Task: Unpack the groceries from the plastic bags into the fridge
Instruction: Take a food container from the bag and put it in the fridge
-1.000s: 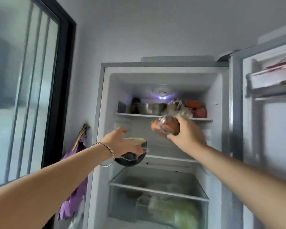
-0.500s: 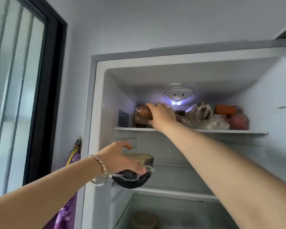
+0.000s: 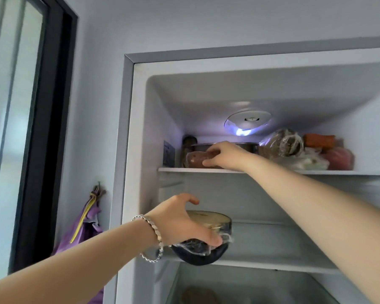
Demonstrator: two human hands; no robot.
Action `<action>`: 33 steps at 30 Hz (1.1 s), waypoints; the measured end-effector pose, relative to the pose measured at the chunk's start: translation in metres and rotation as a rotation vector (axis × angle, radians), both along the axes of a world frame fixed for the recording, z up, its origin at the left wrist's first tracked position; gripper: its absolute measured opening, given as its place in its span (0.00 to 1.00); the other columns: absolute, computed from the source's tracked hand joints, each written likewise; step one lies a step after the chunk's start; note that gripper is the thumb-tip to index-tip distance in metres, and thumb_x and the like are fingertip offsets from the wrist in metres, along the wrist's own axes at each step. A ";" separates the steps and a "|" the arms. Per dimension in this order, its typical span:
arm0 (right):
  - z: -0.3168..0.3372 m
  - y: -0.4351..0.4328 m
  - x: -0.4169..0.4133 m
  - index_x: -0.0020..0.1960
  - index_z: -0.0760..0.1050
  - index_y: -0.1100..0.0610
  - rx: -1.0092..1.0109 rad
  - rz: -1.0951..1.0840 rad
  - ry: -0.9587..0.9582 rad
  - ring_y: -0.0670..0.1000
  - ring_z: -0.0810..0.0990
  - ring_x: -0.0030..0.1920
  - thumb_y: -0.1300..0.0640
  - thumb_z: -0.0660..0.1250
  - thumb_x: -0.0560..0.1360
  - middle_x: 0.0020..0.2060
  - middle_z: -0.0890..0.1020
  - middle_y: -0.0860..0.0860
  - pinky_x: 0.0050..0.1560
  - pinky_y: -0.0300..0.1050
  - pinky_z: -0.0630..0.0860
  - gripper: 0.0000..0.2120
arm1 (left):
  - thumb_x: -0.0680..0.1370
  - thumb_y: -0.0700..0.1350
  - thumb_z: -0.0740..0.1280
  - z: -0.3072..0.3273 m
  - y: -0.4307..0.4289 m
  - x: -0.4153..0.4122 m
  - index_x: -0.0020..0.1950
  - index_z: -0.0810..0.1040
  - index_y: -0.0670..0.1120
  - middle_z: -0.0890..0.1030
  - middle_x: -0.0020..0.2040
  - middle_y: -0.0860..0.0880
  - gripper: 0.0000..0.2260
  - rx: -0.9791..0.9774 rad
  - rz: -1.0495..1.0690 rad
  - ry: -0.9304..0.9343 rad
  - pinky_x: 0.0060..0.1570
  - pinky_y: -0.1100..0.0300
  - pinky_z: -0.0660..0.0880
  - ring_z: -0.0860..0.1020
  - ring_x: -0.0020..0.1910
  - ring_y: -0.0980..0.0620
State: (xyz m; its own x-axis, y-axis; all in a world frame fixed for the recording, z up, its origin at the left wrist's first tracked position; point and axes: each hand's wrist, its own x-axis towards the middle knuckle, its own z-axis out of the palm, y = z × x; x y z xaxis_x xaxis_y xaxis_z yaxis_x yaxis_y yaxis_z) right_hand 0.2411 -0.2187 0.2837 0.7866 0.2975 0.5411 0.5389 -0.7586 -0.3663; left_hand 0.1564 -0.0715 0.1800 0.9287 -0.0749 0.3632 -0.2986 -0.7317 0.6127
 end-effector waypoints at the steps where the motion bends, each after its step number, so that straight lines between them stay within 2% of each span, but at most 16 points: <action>1: -0.001 0.005 0.002 0.67 0.72 0.54 -0.015 -0.028 -0.037 0.52 0.75 0.62 0.51 0.70 0.73 0.63 0.76 0.51 0.55 0.39 0.68 0.23 | 0.58 0.56 0.81 0.000 -0.001 0.001 0.65 0.67 0.56 0.74 0.48 0.56 0.40 0.007 -0.001 -0.002 0.47 0.63 0.72 0.75 0.44 0.56; 4: -0.010 0.017 -0.006 0.62 0.76 0.57 0.077 -0.034 -0.292 0.54 0.75 0.61 0.55 0.69 0.74 0.61 0.77 0.53 0.59 0.41 0.68 0.17 | 0.57 0.56 0.81 0.001 -0.002 0.003 0.67 0.66 0.55 0.75 0.51 0.53 0.41 -0.013 -0.015 -0.005 0.47 0.62 0.72 0.76 0.46 0.54; 6: -0.033 0.018 -0.030 0.55 0.80 0.59 0.207 0.159 -0.517 0.52 0.75 0.58 0.58 0.67 0.75 0.53 0.77 0.52 0.59 0.43 0.71 0.11 | 0.53 0.59 0.80 0.000 0.000 0.001 0.67 0.65 0.55 0.76 0.54 0.52 0.46 -0.036 -0.036 0.007 0.49 0.61 0.72 0.77 0.48 0.54; 7: -0.048 0.013 -0.045 0.53 0.81 0.59 0.253 0.289 -0.535 0.50 0.75 0.55 0.58 0.68 0.75 0.50 0.76 0.50 0.58 0.41 0.71 0.09 | 0.49 0.61 0.79 -0.002 0.001 -0.001 0.67 0.64 0.55 0.77 0.55 0.51 0.49 -0.041 -0.054 0.017 0.52 0.61 0.73 0.77 0.50 0.53; 9: -0.077 -0.002 -0.076 0.55 0.80 0.57 0.195 0.490 -0.313 0.43 0.75 0.53 0.55 0.70 0.74 0.50 0.75 0.46 0.58 0.34 0.70 0.11 | 0.49 0.59 0.79 -0.008 -0.001 -0.006 0.68 0.64 0.53 0.79 0.55 0.52 0.50 -0.059 -0.123 0.020 0.54 0.63 0.75 0.79 0.51 0.57; 10: -0.088 -0.010 -0.088 0.60 0.77 0.54 0.087 0.528 -0.132 0.40 0.73 0.55 0.53 0.72 0.71 0.53 0.74 0.44 0.59 0.34 0.69 0.18 | 0.52 0.53 0.81 -0.012 -0.001 -0.008 0.68 0.64 0.50 0.80 0.52 0.55 0.48 -0.074 -0.168 0.017 0.51 0.68 0.75 0.79 0.48 0.63; 12: -0.102 -0.029 -0.096 0.72 0.63 0.48 -0.206 0.407 0.152 0.40 0.69 0.63 0.47 0.76 0.65 0.63 0.69 0.41 0.66 0.37 0.66 0.39 | 0.55 0.48 0.82 -0.019 -0.004 -0.015 0.70 0.61 0.49 0.77 0.48 0.58 0.48 -0.080 -0.185 0.058 0.43 0.71 0.74 0.77 0.43 0.68; 15: -0.118 -0.042 -0.093 0.77 0.48 0.47 -0.480 0.229 0.269 0.44 0.64 0.71 0.41 0.78 0.61 0.73 0.61 0.42 0.70 0.41 0.62 0.54 | 0.46 0.57 0.78 -0.033 -0.011 -0.021 0.75 0.52 0.54 0.75 0.56 0.53 0.61 0.013 -0.160 0.127 0.50 0.66 0.72 0.77 0.50 0.59; 18: -0.149 -0.045 -0.091 0.76 0.50 0.49 -0.590 0.278 0.363 0.44 0.64 0.71 0.42 0.78 0.61 0.73 0.63 0.41 0.72 0.42 0.61 0.54 | 0.51 0.54 0.81 -0.062 -0.029 -0.029 0.77 0.48 0.52 0.74 0.59 0.54 0.62 0.103 -0.172 0.173 0.55 0.66 0.69 0.76 0.54 0.57; 23: -0.202 -0.057 -0.097 0.76 0.52 0.50 -0.487 0.359 0.388 0.43 0.67 0.68 0.49 0.80 0.61 0.69 0.68 0.44 0.66 0.34 0.62 0.52 | 0.60 0.51 0.81 -0.104 -0.052 -0.038 0.77 0.45 0.51 0.73 0.64 0.54 0.57 0.234 -0.146 0.162 0.56 0.68 0.66 0.72 0.55 0.58; 26: -0.240 -0.072 -0.097 0.75 0.53 0.52 -0.464 0.289 0.346 0.48 0.67 0.68 0.47 0.80 0.59 0.69 0.67 0.49 0.68 0.41 0.65 0.54 | 0.58 0.55 0.80 -0.135 -0.062 -0.047 0.77 0.47 0.50 0.71 0.63 0.54 0.58 0.223 -0.164 0.162 0.58 0.69 0.66 0.71 0.57 0.59; 28: -0.253 -0.086 -0.095 0.76 0.48 0.53 -0.415 0.210 0.333 0.50 0.65 0.70 0.46 0.80 0.58 0.72 0.62 0.51 0.70 0.44 0.65 0.58 | 0.56 0.61 0.78 -0.151 -0.070 -0.046 0.73 0.58 0.48 0.72 0.59 0.54 0.52 -0.093 -0.198 0.094 0.56 0.68 0.69 0.73 0.57 0.58; 30: -0.254 -0.103 -0.092 0.77 0.45 0.52 -0.324 0.118 0.293 0.50 0.62 0.72 0.45 0.80 0.57 0.73 0.57 0.50 0.70 0.44 0.63 0.60 | 0.67 0.56 0.74 -0.169 -0.074 -0.033 0.61 0.71 0.47 0.77 0.47 0.52 0.27 -0.667 -0.035 0.046 0.46 0.65 0.74 0.77 0.45 0.54; 31: -0.253 -0.112 -0.090 0.77 0.44 0.51 -0.292 0.075 0.267 0.51 0.61 0.72 0.45 0.79 0.57 0.74 0.56 0.50 0.71 0.45 0.63 0.61 | 0.73 0.52 0.69 -0.180 -0.077 -0.022 0.53 0.73 0.46 0.78 0.38 0.50 0.14 -0.942 0.137 0.120 0.37 0.63 0.75 0.77 0.36 0.53; 32: -0.251 -0.121 -0.088 0.77 0.44 0.51 -0.280 0.033 0.246 0.51 0.60 0.73 0.44 0.79 0.57 0.74 0.56 0.50 0.71 0.46 0.62 0.61 | 0.77 0.48 0.65 -0.191 -0.080 -0.014 0.46 0.72 0.44 0.76 0.30 0.49 0.08 -1.167 0.281 0.274 0.29 0.63 0.74 0.75 0.27 0.52; 33: -0.249 -0.128 -0.086 0.77 0.43 0.51 -0.274 -0.005 0.233 0.51 0.58 0.73 0.43 0.79 0.56 0.74 0.55 0.50 0.71 0.46 0.62 0.61 | 0.78 0.46 0.62 -0.204 -0.085 -0.006 0.41 0.69 0.44 0.73 0.25 0.48 0.08 -1.326 0.338 0.450 0.24 0.65 0.71 0.72 0.21 0.52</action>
